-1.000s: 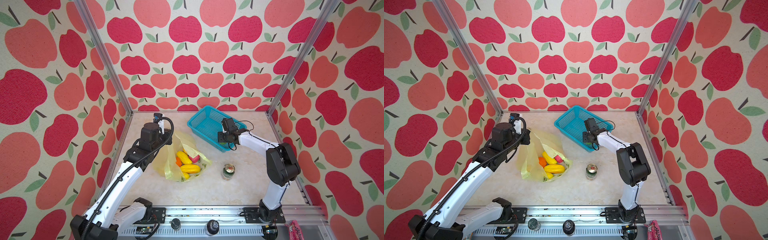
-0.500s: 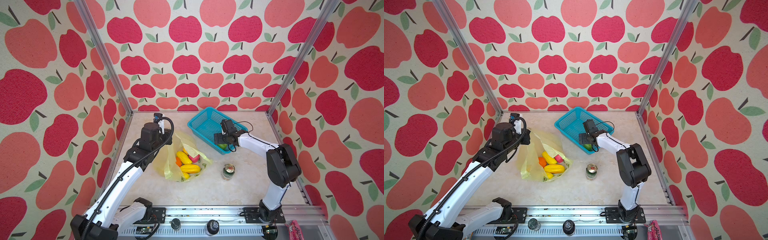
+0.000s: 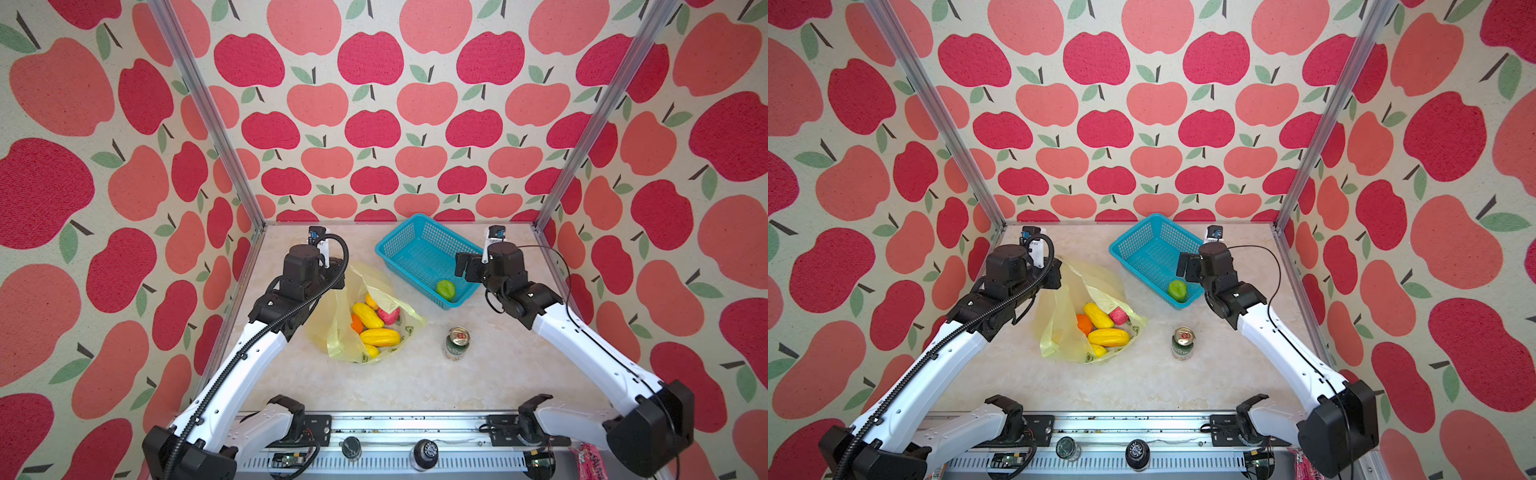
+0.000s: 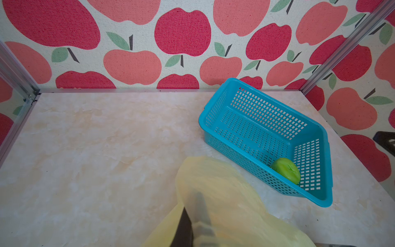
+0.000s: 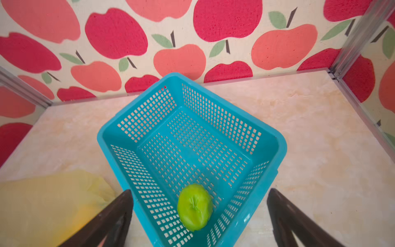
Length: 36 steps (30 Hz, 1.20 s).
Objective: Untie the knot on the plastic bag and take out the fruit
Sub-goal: 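Move the right gripper back to the bag mouth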
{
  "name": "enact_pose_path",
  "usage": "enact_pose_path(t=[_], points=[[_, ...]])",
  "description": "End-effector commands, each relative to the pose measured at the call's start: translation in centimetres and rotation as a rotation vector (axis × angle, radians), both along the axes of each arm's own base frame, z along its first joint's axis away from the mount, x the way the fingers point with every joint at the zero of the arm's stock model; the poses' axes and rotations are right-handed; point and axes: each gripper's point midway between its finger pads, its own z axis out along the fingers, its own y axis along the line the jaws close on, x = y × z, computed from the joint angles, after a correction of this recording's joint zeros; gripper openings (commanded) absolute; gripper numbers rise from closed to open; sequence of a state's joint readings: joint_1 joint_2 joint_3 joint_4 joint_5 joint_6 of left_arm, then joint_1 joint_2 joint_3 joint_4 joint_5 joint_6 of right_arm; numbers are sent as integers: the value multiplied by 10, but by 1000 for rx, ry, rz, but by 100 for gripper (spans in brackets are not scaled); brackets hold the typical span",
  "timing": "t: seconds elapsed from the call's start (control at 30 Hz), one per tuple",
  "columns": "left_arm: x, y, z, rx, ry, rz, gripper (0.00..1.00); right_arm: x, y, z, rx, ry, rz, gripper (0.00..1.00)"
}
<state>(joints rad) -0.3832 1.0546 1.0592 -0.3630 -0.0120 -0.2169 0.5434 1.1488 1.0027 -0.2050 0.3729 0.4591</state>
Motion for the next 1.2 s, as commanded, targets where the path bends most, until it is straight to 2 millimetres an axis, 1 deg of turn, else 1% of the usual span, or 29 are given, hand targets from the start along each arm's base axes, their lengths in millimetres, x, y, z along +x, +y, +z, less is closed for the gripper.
enact_pose_path(t=[0.0,0.1,0.17,0.23,0.3,0.33,0.4,0.53,0.57,0.67,0.77,0.9,1.0,1.07,1.1,1.13,1.17], points=[[-1,4,4,12,-16,9,0,-8,-14,6,115,-38,-88,99],[-1,3,4,13,-12,7,0,-14,-18,21,144,-46,-94,99],[-1,3,5,11,-15,6,0,-18,-22,22,173,-40,-110,99],[-2,4,6,9,-17,6,0,-21,-14,30,158,-83,-26,99],[-4,4,6,6,-18,6,0,-24,-5,44,95,-138,70,99],[-4,4,7,5,-21,6,0,-26,-2,46,86,-135,105,99],[-5,5,8,5,-25,9,0,-36,20,49,82,-128,278,99],[-6,6,9,4,-30,11,0,-64,47,63,115,-254,463,99],[-6,6,10,4,-31,12,0,-73,54,68,107,-293,507,97],[-6,7,9,7,-29,14,0,-97,75,84,58,-361,603,81],[-6,7,10,5,-30,14,0,-121,107,91,-12,-397,728,69],[-6,7,10,6,-29,14,0,-161,157,90,-140,-462,895,61],[-6,6,10,7,-28,13,0,-184,185,85,-205,-489,987,56],[-6,7,11,4,-32,14,0,-198,202,78,-226,-488,1063,54],[-6,7,10,6,-31,14,0,-203,210,73,-244,-486,1095,52],[-6,7,10,5,-30,14,0,-203,216,67,-269,-481,1104,48],[-6,7,10,5,-29,14,0,-212,226,61,-298,-484,1131,46]])
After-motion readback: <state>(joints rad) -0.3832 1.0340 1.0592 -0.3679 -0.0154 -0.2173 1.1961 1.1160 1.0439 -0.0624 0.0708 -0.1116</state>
